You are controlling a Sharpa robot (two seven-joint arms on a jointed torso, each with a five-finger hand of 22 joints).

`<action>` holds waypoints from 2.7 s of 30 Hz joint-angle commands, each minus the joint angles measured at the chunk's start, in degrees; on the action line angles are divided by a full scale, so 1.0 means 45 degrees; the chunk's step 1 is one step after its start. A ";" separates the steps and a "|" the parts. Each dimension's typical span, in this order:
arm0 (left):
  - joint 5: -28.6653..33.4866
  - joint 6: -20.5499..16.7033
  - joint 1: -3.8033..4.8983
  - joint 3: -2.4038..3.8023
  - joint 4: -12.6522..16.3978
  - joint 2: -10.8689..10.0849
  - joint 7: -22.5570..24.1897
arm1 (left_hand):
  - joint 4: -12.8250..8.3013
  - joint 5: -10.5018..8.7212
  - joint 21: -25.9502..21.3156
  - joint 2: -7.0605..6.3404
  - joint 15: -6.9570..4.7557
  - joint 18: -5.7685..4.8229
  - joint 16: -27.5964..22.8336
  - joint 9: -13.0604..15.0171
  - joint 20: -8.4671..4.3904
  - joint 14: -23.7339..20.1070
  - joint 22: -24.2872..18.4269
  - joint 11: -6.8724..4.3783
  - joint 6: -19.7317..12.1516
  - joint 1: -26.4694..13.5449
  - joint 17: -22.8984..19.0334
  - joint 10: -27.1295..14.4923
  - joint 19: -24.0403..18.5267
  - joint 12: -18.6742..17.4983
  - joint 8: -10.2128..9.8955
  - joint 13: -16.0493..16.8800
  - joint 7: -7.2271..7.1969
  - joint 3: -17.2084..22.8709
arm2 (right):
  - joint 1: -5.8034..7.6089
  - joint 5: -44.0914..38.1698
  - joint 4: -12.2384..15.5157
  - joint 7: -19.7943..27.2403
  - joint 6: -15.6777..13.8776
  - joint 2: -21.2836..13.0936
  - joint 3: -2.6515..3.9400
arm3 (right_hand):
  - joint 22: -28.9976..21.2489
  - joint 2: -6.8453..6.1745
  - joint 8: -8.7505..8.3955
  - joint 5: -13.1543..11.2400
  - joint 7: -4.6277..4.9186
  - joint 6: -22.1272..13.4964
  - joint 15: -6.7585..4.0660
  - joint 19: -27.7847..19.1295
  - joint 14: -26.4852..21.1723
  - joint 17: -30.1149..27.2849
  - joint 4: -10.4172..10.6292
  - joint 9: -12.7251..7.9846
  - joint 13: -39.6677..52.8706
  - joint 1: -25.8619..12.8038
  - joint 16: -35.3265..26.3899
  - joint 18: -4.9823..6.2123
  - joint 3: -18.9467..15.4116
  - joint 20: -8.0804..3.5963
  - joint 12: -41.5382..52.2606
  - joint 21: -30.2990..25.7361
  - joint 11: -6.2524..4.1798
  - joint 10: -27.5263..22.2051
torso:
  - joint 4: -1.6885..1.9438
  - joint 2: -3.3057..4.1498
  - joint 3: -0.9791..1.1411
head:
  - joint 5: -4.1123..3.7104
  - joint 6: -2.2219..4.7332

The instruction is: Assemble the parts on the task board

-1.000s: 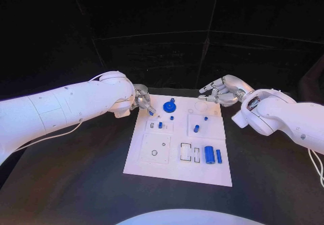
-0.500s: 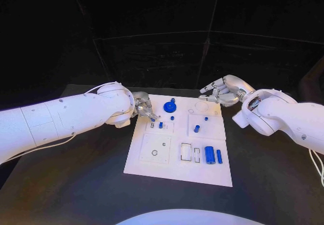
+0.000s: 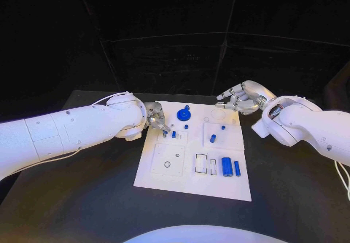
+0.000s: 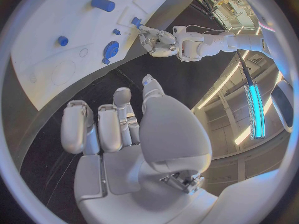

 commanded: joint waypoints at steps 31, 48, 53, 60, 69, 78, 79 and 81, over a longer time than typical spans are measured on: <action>-0.0288 0.1063 0.0000 -0.0124 0.0040 -0.0017 -0.0310 | -0.1252 0.0037 0.0025 -0.0003 -0.0091 -0.0114 0.0041 0.0024 -0.0105 0.1295 0.0518 0.0018 0.0134 0.0069 0.3354 0.0119 0.0268 0.0014 0.0079 0.0036 -0.0046 0.1433 | 0.0021 -0.0018 -0.0010 0.0132 0.0067 -0.0004 0.0005 | -0.0017 0.0144 0.0014 0.0066 -0.0017 -0.0019 -0.0024 -0.0066 0.0394 -0.0008 0.0009 0.0018 0.0003 -0.0014 -0.0071 0.0090 -0.0136 0.0013 0.0002 -0.0067 0.0002 -0.0069 | -0.0011 0.0000 0.0004 | 0.0032 -0.0101; 0.0076 0.0986 0.0002 -0.0144 -0.0165 0.0221 -0.0275 | -0.0743 0.0035 0.0037 -0.0576 -0.0152 -0.0119 0.0041 0.0034 -0.0135 0.1295 0.0571 -0.0069 0.0524 -0.1290 0.3354 0.0193 0.0290 -0.0023 0.0222 -0.0022 -0.0192 0.1197 | 0.0020 -0.0018 0.0011 0.0121 0.0062 -0.0006 0.0005 | -0.0042 0.0152 0.0016 0.0068 -0.0017 -0.0017 -0.0025 -0.0082 0.0390 -0.0033 0.0010 0.0019 -0.0031 -0.0011 -0.0090 0.0096 -0.0147 0.0012 -0.0031 -0.0083 0.0002 -0.0085 | -0.0013 0.0000 0.0007 | 0.0007 -0.0097; 0.0087 0.1061 0.0004 -0.0146 -0.0252 0.0287 -0.0286 | -0.0638 0.0036 0.0057 -0.0678 -0.0179 -0.0126 0.0041 0.0017 -0.0158 0.1295 0.0604 -0.0097 0.0616 -0.1546 0.3354 0.0224 0.0305 0.0021 0.0227 0.0026 -0.0223 0.1066 | 0.0021 -0.0018 0.0012 0.0119 0.0053 -0.0004 0.0005 | -0.0042 0.0152 0.0016 0.0068 -0.0017 -0.0017 -0.0025 -0.0082 0.0390 -0.0033 0.0010 0.0019 -0.0031 -0.0011 -0.0090 0.0096 -0.0147 0.0012 -0.0031 -0.0083 0.0002 -0.0085 | -0.0013 0.0003 0.0007 | -0.0006 -0.0114; 0.0092 0.1127 0.0005 -0.0147 -0.0375 0.0360 -0.0301 | -0.0552 0.0036 0.0072 -0.0744 -0.0202 -0.0132 0.0041 0.0005 -0.0179 0.1295 0.0632 -0.0121 0.0705 -0.1758 0.3354 0.0256 0.0317 0.0068 0.0241 0.0077 -0.0250 0.0947 | 0.0022 -0.0018 0.0021 0.0116 0.0043 -0.0001 0.0005 | -0.0042 0.0152 0.0016 0.0068 -0.0017 -0.0017 -0.0025 -0.0082 0.0390 -0.0033 0.0010 0.0019 -0.0031 -0.0011 -0.0090 0.0096 -0.0147 0.0012 -0.0031 -0.0083 0.0002 -0.0085 | -0.0001 -0.0001 0.0000 | -0.0015 -0.0140; 0.0093 0.1160 0.0006 -0.0147 -0.0512 0.0397 -0.0324 | -0.0485 0.0036 0.0101 -0.0759 -0.0215 -0.0141 0.0041 -0.0003 -0.0193 0.1295 0.0673 -0.0134 0.0755 -0.1902 0.3354 0.0281 0.0333 0.0104 0.0249 0.0118 -0.0263 0.0868 | 0.0022 -0.0018 0.0029 0.0112 0.0036 -0.0008 0.0005 | -0.0053 0.0155 0.0017 0.0069 -0.0017 -0.0016 -0.0025 -0.0088 0.0386 -0.0055 0.0013 0.0019 -0.0043 -0.0015 -0.0106 0.0099 -0.0159 0.0012 -0.0040 -0.0090 0.0002 -0.0090 | -0.0004 -0.0004 0.0002 | -0.0022 -0.0148; 0.0093 0.1247 0.0006 -0.0147 -0.0493 0.0369 -0.0347 | -0.0502 0.0039 0.0157 -0.0769 -0.0225 -0.0158 0.0041 0.0003 -0.0201 0.1295 0.0744 -0.0155 0.0812 -0.1909 0.3354 0.0333 0.0361 0.0189 0.0278 0.0213 -0.0298 0.0845 | 0.0022 -0.0018 0.0022 0.0106 0.0043 -0.0006 0.0005 | -0.0053 0.0155 0.0017 0.0069 -0.0017 -0.0016 -0.0025 -0.0088 0.0386 -0.0055 0.0013 0.0019 -0.0043 -0.0015 -0.0106 0.0099 -0.0159 0.0012 -0.0040 -0.0090 0.0002 -0.0090 | 0.0009 -0.0007 -0.0005 | -0.0018 -0.0164; 0.0092 0.1253 0.0006 -0.0147 -0.0490 0.0365 -0.0350 | -0.0513 0.0040 0.0158 -0.0770 -0.0228 -0.0158 0.0041 0.0004 -0.0202 0.1295 0.0746 -0.0161 0.0819 -0.1898 0.3354 0.0342 0.0362 0.0202 0.0282 0.0227 -0.0306 0.0847 | 0.0022 -0.0018 0.0021 0.0105 0.0044 -0.0004 0.0005 | -0.0053 0.0155 0.0017 0.0069 -0.0017 -0.0016 -0.0025 -0.0088 0.0386 -0.0055 0.0013 0.0019 -0.0043 -0.0015 -0.0106 0.0099 -0.0159 0.0012 -0.0040 -0.0090 0.0002 -0.0090 | 0.0011 -0.0005 -0.0005 | -0.0019 -0.0161; 0.0091 0.1270 0.0006 -0.0147 -0.0481 0.0353 -0.0356 | -0.0558 0.0046 0.0174 -0.0768 -0.0238 -0.0162 0.0041 0.0006 -0.0209 0.1295 0.0767 -0.0179 0.0841 -0.1852 0.3354 0.0359 0.0371 0.0221 0.0294 0.0247 -0.0328 0.0862 | 0.0022 -0.0018 0.0019 0.0106 0.0046 -0.0002 0.0005 | -0.0053 0.0155 0.0017 0.0069 -0.0017 -0.0016 -0.0025 -0.0088 0.0386 -0.0055 0.0013 0.0019 -0.0043 -0.0015 -0.0106 0.0099 -0.0159 0.0012 -0.0040 -0.0090 0.0002 -0.0090 | 0.0007 -0.0008 -0.0005 | -0.0015 -0.0169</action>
